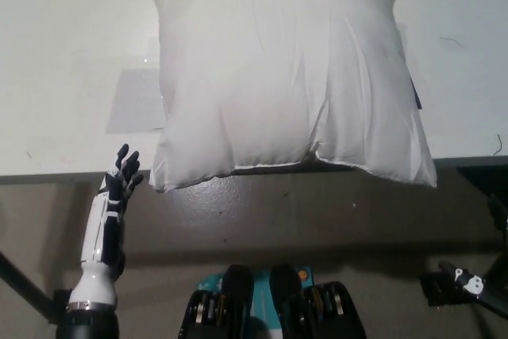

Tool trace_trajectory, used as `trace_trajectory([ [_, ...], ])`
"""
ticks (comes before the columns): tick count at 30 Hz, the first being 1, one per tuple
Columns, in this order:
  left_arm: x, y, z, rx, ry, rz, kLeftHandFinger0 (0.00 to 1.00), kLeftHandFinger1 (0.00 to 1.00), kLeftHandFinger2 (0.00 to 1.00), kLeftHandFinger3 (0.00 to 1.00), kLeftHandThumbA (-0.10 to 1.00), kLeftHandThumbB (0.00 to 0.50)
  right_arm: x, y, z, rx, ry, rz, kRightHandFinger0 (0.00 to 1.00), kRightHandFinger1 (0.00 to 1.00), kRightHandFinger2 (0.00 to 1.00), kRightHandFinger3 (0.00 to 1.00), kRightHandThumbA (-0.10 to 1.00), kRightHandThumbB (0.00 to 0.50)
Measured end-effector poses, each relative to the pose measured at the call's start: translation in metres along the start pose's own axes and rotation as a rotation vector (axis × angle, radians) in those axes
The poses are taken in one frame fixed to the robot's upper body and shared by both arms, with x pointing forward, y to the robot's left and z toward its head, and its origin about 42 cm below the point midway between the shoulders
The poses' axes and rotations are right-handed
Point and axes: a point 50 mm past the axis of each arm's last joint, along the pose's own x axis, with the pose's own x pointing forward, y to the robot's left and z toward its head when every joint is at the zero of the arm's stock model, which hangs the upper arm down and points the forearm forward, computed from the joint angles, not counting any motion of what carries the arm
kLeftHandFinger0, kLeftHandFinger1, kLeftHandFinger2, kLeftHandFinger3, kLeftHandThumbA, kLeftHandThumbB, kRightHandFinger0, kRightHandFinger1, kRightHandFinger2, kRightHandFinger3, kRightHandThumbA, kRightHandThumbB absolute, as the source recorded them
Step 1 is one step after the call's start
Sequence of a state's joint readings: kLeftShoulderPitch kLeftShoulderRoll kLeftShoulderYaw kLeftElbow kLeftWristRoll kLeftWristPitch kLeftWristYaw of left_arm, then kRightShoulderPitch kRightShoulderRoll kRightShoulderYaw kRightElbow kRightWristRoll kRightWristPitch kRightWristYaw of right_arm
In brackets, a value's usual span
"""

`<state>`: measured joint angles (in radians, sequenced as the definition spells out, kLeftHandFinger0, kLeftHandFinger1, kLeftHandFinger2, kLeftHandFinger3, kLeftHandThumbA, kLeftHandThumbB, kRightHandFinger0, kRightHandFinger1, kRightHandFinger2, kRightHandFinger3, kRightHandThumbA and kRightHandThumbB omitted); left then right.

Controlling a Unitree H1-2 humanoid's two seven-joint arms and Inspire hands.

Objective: The robot uses both hands to lift the pillow and then drops it on the table

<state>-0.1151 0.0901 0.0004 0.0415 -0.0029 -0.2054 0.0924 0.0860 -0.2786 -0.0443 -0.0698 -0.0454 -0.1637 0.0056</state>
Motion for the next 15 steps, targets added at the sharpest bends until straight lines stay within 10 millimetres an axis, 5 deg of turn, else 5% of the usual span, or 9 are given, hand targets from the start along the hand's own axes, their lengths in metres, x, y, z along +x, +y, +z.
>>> trace_trajectory([
  [5,0.0,-0.002,0.003,0.014,-0.017,-0.016,1.0,1.0,1.0,1.0,1.0,0.082,0.004,0.001,0.002,0.013,-0.009,-0.006,1.0,1.0,1.0,1.0,1.0,0.28],
  [7,0.002,-0.003,0.004,0.02,-0.023,-0.02,1.0,1.0,1.0,1.0,1.0,0.12,0.006,0.001,0.003,0.015,-0.016,-0.008,1.0,1.0,1.0,1.0,1.0,0.266],
  [15,0.005,-0.009,0.013,0.034,-0.066,-0.02,1.0,1.0,1.0,1.0,1.0,0.127,0.01,0.0,0.006,0.016,-0.027,-0.012,1.0,1.0,1.0,1.0,1.0,0.298],
])
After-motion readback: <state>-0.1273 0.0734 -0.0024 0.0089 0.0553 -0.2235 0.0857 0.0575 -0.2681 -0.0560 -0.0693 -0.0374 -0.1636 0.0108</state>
